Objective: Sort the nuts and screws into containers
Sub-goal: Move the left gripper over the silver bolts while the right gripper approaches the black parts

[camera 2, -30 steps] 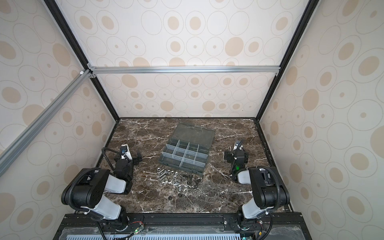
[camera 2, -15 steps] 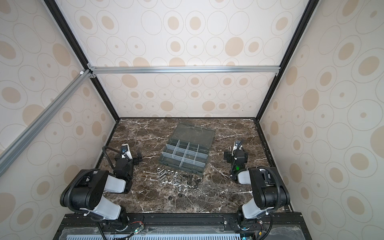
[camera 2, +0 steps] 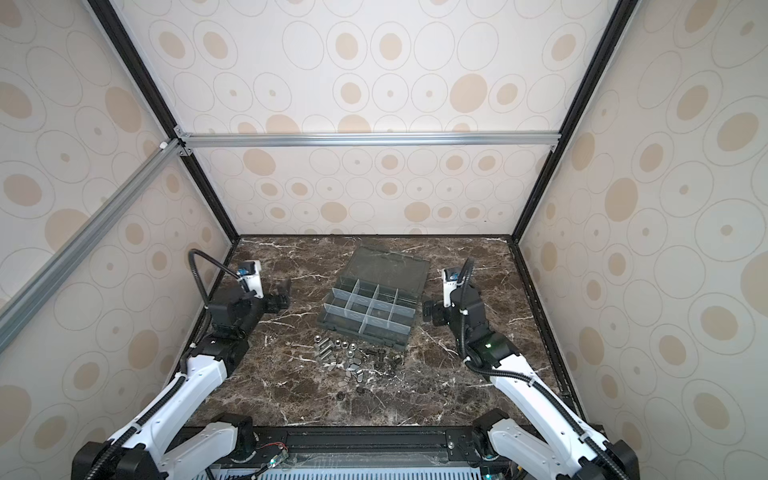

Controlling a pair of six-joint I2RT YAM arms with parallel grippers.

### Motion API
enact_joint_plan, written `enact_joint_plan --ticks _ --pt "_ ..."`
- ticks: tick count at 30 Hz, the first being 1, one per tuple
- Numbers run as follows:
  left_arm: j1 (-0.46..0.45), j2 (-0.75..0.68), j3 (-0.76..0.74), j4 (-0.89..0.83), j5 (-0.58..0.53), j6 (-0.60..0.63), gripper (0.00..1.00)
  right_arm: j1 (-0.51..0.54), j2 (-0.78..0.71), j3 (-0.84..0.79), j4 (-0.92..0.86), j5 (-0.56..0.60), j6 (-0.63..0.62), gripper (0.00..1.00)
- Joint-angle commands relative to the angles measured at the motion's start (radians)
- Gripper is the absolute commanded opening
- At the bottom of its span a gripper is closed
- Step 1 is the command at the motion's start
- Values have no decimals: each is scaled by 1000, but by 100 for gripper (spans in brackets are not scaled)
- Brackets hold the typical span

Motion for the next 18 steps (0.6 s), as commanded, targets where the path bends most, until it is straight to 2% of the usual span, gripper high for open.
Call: enact_joint_plan --ticks 1,6,12,18 --pt "-94 -45 -37 -201 54 -100 91 120 -27 -36 -240 21 183 100" --pt "-230 -49 -69 -224 26 -152 84 264 6 -81 -254 31 360 100" --pt "-306 -1 -69 -293 26 -169 77 388 100 -48 -326 66 407 100" --pt "-374 -4 -96 -328 -16 -219 73 431 135 -58 -327 57 472 100"
